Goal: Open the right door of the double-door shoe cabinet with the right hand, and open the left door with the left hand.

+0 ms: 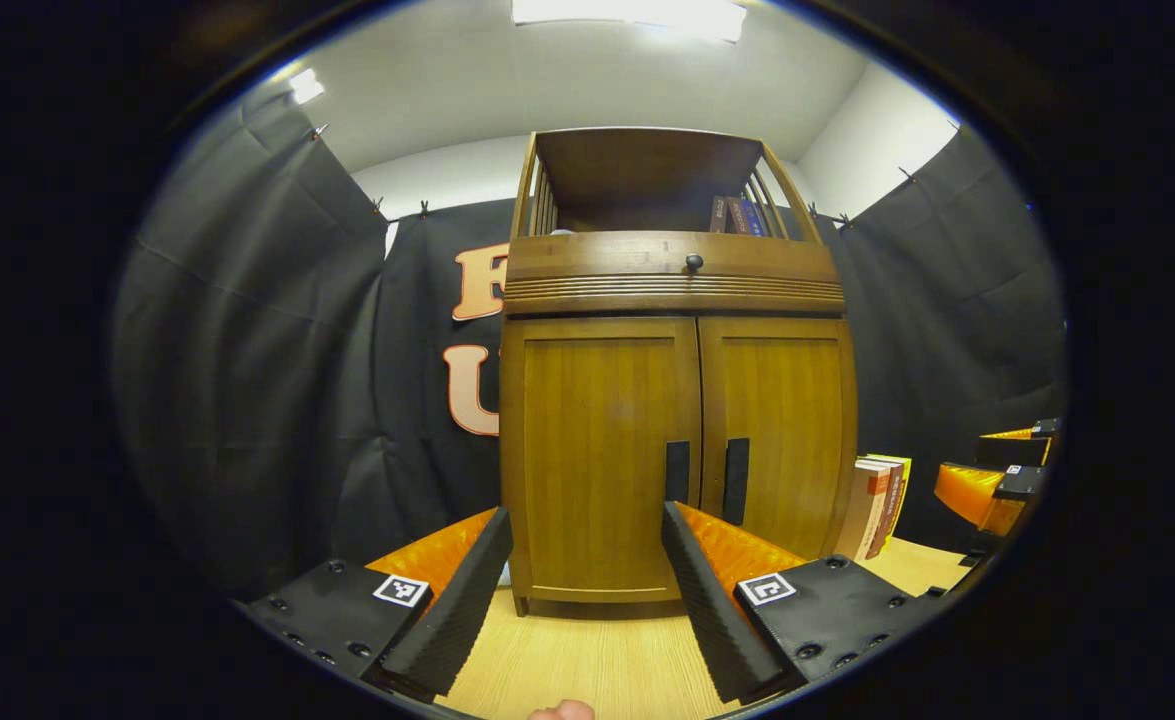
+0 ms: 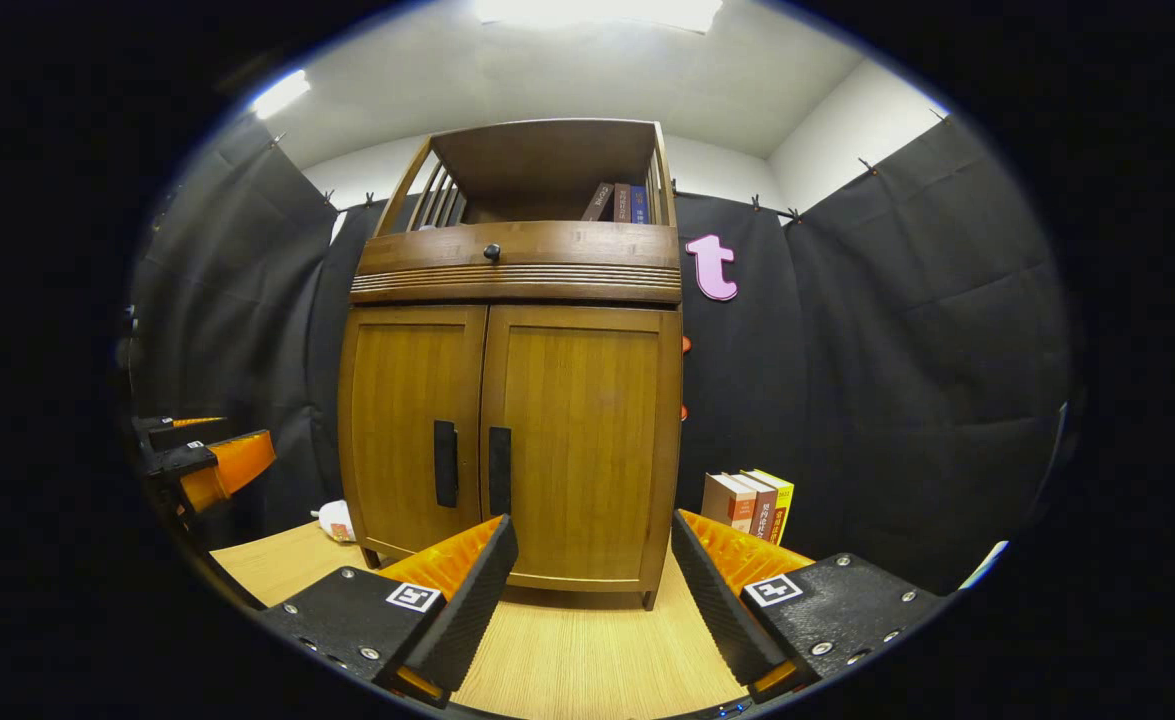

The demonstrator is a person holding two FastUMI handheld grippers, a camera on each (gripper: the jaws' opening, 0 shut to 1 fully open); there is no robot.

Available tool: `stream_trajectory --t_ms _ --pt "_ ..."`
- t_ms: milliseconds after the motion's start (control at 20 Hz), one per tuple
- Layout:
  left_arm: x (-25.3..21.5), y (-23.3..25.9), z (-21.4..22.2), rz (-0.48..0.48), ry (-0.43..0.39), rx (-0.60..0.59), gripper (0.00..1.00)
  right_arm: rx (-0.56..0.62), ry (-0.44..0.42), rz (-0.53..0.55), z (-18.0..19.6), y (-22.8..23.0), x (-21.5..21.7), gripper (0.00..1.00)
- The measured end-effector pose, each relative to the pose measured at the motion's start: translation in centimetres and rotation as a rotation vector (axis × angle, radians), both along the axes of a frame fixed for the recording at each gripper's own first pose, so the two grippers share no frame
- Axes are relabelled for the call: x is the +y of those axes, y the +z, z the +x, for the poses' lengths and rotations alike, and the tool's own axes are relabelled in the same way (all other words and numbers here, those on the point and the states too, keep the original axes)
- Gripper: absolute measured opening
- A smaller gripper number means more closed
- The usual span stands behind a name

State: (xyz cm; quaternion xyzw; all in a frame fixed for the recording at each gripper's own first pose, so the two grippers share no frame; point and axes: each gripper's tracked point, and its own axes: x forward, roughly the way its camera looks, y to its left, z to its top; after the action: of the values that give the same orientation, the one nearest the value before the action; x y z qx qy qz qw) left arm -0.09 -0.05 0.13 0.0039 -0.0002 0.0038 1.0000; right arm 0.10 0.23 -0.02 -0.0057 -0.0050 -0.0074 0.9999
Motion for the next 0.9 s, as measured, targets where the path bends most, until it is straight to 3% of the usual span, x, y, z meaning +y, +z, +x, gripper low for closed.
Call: stream_trajectory --t_ms 450,500,550,600,900 --pt "0.6 0.0 0.2 -0.006 0.005 -0.006 0.96 -0.013 0.027 -0.022 0.9 0.8 1.4 0.94" --pt "0.7 0.0 0.1 -0.008 0.007 -0.008 0.96 -0.021 0.033 -0.030 1.2 1.1 1.5 0.99" --pt "0.8 0.0 0.1 -0.010 0.008 -0.010 0.94 -0.029 0.037 -0.039 1.6 1.5 1.7 0.94" --pt "1.1 0.0 -0.1 -0.012 0.011 -0.009 0.94 -0.039 0.044 -0.045 2.0 2.0 1.8 0.99" --pt "1.6 -0.2 -0.3 -0.022 0.009 0.002 0.94 -0.104 0.089 -0.070 6.5 5.4 3.6 0.94"
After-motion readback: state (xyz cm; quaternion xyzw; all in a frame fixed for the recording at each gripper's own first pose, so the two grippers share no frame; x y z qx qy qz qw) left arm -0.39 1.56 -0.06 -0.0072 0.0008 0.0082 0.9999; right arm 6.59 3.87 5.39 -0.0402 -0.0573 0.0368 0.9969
